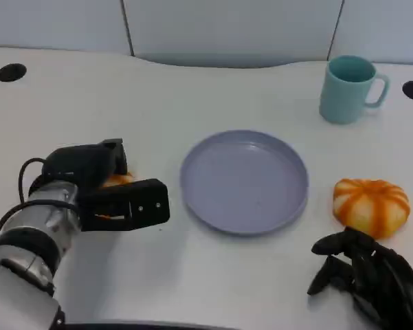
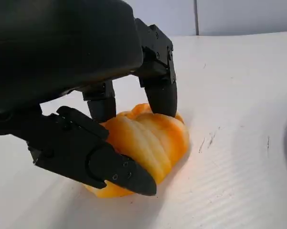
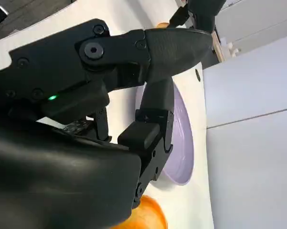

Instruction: Grasp the bread from the table and place it into the plate.

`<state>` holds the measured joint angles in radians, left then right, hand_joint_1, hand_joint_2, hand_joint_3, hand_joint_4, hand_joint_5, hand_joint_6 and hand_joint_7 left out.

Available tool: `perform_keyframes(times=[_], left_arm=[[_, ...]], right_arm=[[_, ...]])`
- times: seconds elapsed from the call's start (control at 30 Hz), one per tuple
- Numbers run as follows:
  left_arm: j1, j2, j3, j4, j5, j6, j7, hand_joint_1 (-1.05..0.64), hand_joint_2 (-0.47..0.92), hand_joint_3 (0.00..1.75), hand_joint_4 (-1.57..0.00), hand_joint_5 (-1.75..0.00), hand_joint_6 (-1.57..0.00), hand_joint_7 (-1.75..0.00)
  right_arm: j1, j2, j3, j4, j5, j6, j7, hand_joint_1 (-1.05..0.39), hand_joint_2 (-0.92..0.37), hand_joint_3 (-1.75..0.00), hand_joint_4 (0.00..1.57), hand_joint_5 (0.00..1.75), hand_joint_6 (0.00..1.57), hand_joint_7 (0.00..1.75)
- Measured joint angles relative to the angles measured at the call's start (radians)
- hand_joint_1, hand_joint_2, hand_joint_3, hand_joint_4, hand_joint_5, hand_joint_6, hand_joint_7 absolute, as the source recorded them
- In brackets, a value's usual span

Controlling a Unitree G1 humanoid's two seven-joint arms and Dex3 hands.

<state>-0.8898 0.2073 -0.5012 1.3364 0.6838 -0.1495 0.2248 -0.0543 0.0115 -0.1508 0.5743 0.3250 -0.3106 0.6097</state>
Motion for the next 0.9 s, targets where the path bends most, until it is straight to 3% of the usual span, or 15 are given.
perform_keyframes(times=[0.03,0.07,0.1,0.13,0.17,0.23,0.3,0.37,0.4,0.43,0.5,0.53,0.57,0.77,0.9], left_arm=[[0.000,-0.001,0.001,0.000,-0.003,0.003,-0.001,-0.22,0.91,0.07,-0.65,-1.49,-0.64,-1.29],[0.000,-0.002,0.003,0.000,-0.009,0.006,-0.003,-0.21,0.91,0.08,-0.65,-1.48,-0.65,-1.25],[0.000,-0.003,0.004,0.000,-0.012,0.006,-0.005,-0.21,0.91,0.12,-0.63,-1.57,-0.62,-1.37],[0.000,-0.003,0.007,0.000,-0.019,0.005,-0.008,-0.21,0.89,0.17,-0.61,-1.51,-0.61,-1.33],[0.000,-0.003,0.013,0.000,-0.024,0.004,-0.009,-0.21,0.88,0.21,-0.62,-1.38,-0.64,-1.16],[0.001,-0.003,0.019,0.000,-0.030,-0.005,-0.009,-0.20,0.84,0.31,-0.61,-1.41,-0.62,-1.25],[0.002,-0.002,0.026,0.000,-0.035,-0.017,-0.009,-0.19,0.77,0.43,-0.63,-1.15,-0.68,-0.92],[0.004,0.001,0.034,0.000,-0.045,-0.031,-0.009,-0.19,0.74,0.47,-0.62,-1.11,-0.68,-0.85],[0.004,0.003,0.037,0.000,-0.047,-0.038,-0.009,-0.19,0.72,0.51,-0.60,-1.17,-0.64,-0.97],[0.004,0.006,0.039,0.000,-0.049,-0.045,-0.008,-0.19,0.70,0.59,-0.60,-1.36,-0.59,-1.25],[0.005,0.010,0.045,0.000,-0.055,-0.063,-0.007,-0.17,0.57,0.88,-0.61,-1.46,-0.58,-1.40],[0.005,0.012,0.046,0.000,-0.057,-0.076,-0.005,-0.16,0.51,1.01,-0.60,-1.62,-0.54,-1.59],[0.007,0.015,0.047,-0.001,-0.057,-0.094,0.002,-0.16,0.49,1.06,-0.62,-1.68,-0.54,-1.67],[0.009,0.020,0.068,-0.003,-0.067,-0.155,0.016,-0.11,0.38,1.25,-0.76,-1.75,-0.63,-1.75],[0.009,0.021,0.078,-0.006,-0.067,-0.184,0.041,-0.11,0.40,1.25,-0.75,-1.75,-0.62,-1.75]], right_arm=[[0.000,0.000,0.000,0.000,0.001,0.000,0.001,-0.42,-0.92,-0.35,0.66,1.51,0.68,1.03],[0.000,0.000,-0.001,0.000,0.001,0.000,0.003,-0.42,-0.92,-0.35,0.66,1.51,0.68,1.03],[0.000,0.000,-0.002,0.001,0.001,-0.001,0.005,-0.42,-0.92,-0.35,0.65,1.51,0.67,1.03],[0.000,0.000,-0.002,0.001,0.001,-0.002,0.005,-0.42,-0.92,-0.35,0.65,1.51,0.68,1.03],[0.000,0.000,-0.002,0.001,0.001,-0.002,0.005,-0.42,-0.92,-0.35,0.65,1.51,0.68,1.04],[0.003,0.000,-0.001,-0.003,-0.001,-0.002,-0.001,-0.40,-0.92,-0.36,0.65,1.50,0.67,1.04],[0.005,0.000,-0.001,-0.003,-0.001,-0.003,-0.003,-0.40,-0.92,-0.36,0.66,1.50,0.68,1.04],[0.005,0.001,0.000,-0.003,-0.001,-0.003,-0.006,-0.40,-0.92,-0.37,0.66,1.51,0.67,1.04],[0.005,0.001,0.000,-0.004,-0.002,-0.004,-0.009,-0.39,-0.92,-0.38,0.66,1.51,0.67,1.04],[0.005,0.001,0.001,-0.004,-0.002,-0.004,-0.010,-0.40,-0.92,-0.38,0.65,1.51,0.67,1.04],[0.006,0.002,0.003,-0.004,-0.002,-0.006,-0.013,-0.40,-0.92,-0.37,0.65,1.52,0.67,1.04],[0.006,0.003,0.004,-0.005,-0.002,-0.007,-0.014,-0.41,-0.92,-0.37,0.65,1.52,0.67,1.05],[0.006,0.004,0.005,-0.005,-0.003,-0.009,-0.016,-0.41,-0.92,-0.37,0.65,1.52,0.68,1.05],[0.008,0.009,0.014,-0.014,-0.005,-0.006,-0.026,-0.40,-0.92,-0.38,0.65,1.52,0.67,1.06],[0.012,0.010,0.020,-0.021,-0.007,-0.005,-0.028,-0.40,-0.92,-0.39,0.64,1.53,0.65,1.07]])
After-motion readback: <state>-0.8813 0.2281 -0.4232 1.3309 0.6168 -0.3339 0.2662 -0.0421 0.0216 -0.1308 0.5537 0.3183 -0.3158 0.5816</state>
